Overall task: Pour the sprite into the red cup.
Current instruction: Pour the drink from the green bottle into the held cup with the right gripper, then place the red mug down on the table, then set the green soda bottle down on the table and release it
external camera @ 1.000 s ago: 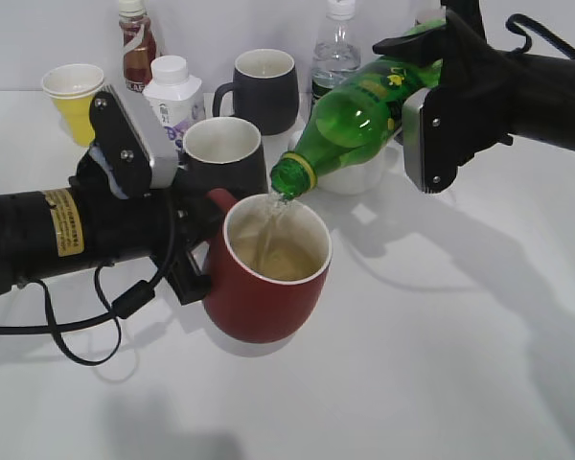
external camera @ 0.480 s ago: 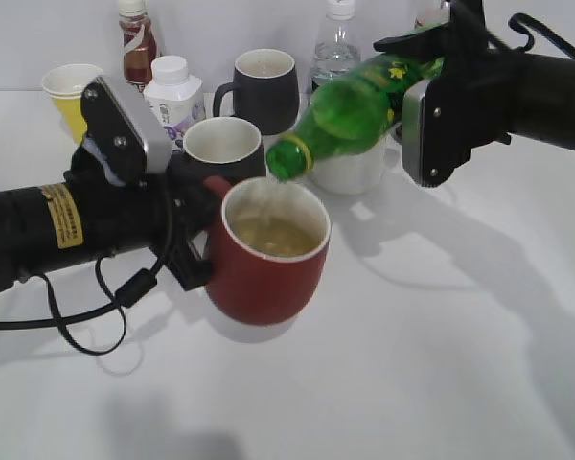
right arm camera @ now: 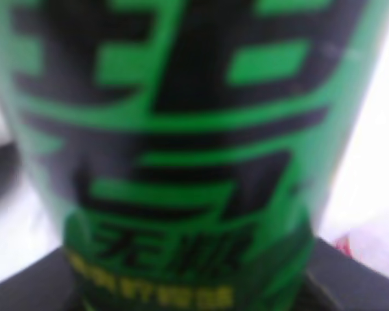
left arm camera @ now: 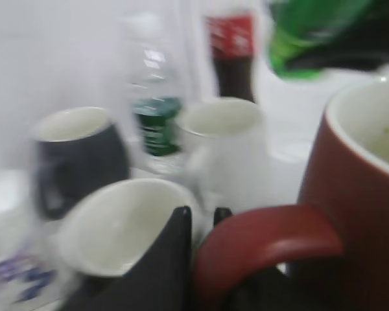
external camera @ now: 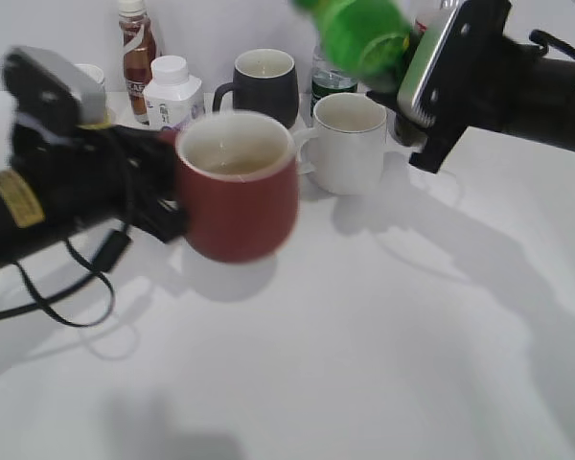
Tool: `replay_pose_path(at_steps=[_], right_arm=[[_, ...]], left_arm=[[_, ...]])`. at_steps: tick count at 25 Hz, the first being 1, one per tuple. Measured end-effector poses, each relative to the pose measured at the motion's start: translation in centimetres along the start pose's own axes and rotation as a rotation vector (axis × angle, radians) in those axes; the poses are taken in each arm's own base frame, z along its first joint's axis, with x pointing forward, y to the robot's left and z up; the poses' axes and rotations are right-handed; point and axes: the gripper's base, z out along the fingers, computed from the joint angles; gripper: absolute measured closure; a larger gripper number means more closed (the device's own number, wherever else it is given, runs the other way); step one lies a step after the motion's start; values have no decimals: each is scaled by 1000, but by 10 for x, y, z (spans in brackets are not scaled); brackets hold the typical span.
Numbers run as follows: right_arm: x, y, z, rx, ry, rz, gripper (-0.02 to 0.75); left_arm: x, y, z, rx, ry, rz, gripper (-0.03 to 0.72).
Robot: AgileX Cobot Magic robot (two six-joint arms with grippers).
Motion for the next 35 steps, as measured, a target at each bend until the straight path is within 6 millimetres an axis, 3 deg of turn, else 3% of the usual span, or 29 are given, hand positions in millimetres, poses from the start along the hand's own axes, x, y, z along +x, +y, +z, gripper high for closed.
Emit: replay_pose_path(at_steps=[5, 9, 16, 22, 30, 35], right_arm=[[-1, -5, 0, 54, -26, 363, 363], [1, -16, -1, 174, -27, 540, 363], [11, -33, -4, 369, 3, 768, 363], [29, -31, -3, 477, 74, 932, 363], [63, -1, 12, 469, 215, 1026, 363], [78, 16, 20, 449, 262, 1034, 363]], left_arm=[[-11, 23, -19, -128, -49, -43, 615], [-18, 50, -33, -264, -77, -79, 615], [-9, 96, -55, -466, -54, -110, 615], [15, 122, -60, -560, -3, -139, 615], [65, 133, -42, -564, 71, -190, 615], [84, 142, -27, -563, 92, -192, 615]])
